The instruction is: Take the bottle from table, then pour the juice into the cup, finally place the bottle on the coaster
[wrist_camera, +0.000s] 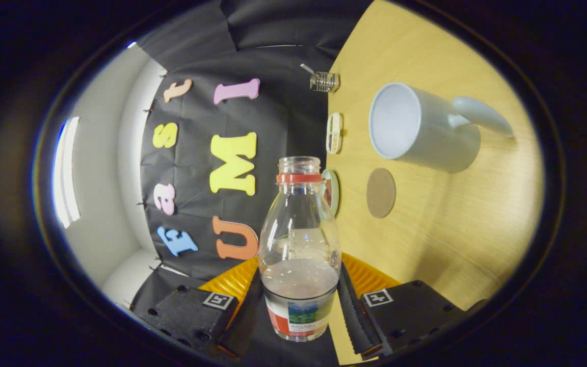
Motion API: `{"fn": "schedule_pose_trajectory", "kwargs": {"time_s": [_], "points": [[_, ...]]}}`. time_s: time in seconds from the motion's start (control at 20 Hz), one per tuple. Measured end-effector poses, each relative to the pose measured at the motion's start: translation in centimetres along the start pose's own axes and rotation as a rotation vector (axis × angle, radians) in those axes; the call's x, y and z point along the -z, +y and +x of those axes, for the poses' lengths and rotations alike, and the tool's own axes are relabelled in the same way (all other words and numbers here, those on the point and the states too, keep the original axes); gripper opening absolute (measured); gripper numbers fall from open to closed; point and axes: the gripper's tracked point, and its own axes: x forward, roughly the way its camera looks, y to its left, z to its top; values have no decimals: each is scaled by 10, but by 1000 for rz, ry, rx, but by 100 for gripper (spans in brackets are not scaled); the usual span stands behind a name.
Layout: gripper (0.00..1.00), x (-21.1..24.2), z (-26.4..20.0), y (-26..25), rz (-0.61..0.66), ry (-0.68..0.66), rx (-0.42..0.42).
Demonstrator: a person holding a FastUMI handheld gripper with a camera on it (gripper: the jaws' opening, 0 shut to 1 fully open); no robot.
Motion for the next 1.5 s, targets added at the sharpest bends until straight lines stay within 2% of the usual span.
{"fn": "schedule_pose_trajectory", "kwargs": {"time_s": [0.25, 0.55, 1.5], "points": [[77, -9, 0, -2, 113, -2, -3], [77, -12, -1, 3, 166, -7, -9], [78, -17, -4, 4, 197, -21, -21]]}}
